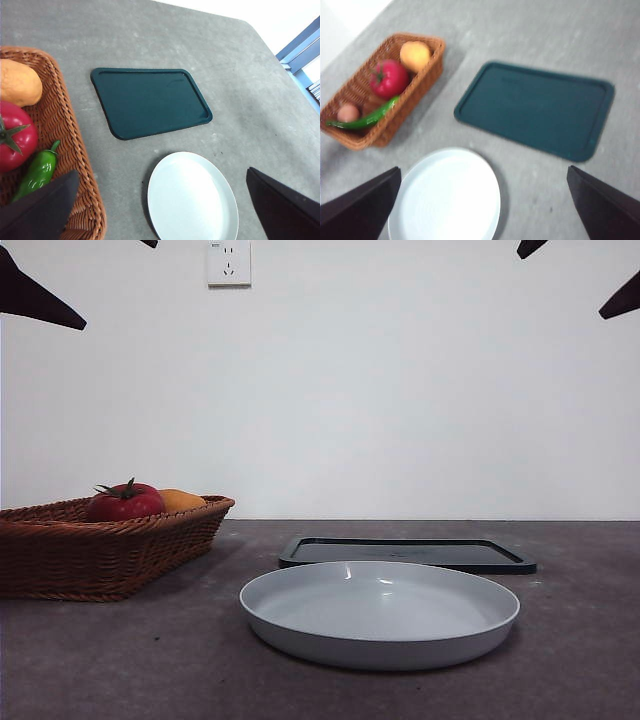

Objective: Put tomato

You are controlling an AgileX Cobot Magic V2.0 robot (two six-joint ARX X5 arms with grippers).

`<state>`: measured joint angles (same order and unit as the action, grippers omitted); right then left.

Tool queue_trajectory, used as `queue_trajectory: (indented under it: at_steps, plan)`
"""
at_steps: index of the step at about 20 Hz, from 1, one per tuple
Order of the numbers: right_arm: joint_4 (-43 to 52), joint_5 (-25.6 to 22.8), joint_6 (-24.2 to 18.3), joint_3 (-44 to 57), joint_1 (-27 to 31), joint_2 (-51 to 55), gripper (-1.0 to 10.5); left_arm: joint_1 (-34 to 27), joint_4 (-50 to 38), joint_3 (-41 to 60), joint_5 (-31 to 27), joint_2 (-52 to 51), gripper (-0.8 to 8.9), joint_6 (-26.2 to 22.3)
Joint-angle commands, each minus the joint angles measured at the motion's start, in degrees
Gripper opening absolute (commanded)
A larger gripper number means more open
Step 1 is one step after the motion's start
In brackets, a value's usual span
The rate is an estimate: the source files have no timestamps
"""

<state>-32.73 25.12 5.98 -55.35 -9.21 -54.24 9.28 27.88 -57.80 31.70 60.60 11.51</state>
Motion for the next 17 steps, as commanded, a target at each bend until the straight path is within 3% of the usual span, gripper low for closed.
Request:
queue_trajectory:
  at_steps: [1, 4, 7, 13, 17]
  plan:
    - [1.2, 0.0, -0.4, -0.9, 0.0, -0.3, 7.3, 0.2, -0.6, -1.2, 0.3, 0.5, 6.93, -0.3]
    - [1.2, 0.0, -0.4, -0.9, 0.0, -0.3, 7.3, 0.1, -0.5, -1.4, -0.8, 0.8, 6.85, -0.5]
    - [1.2, 0.0, -0.4, -0.9, 0.0, -0.3, 7.3, 0.1, 1.9, -3.6, -6.6, 4.1, 6.85, -0.6]
    - [1.2, 0.2, -0.4, -0.9, 0.0, -0.3, 7.3, 0.1, 13.6, -17.9, -20.4, 22.1, 6.85, -5.9]
    - [1.1, 0.4, -0.4, -0.9, 0.0, -0.3, 7.3, 0.1, 15.2, -26.3, -23.1, 34.4, 6.85, -8.2]
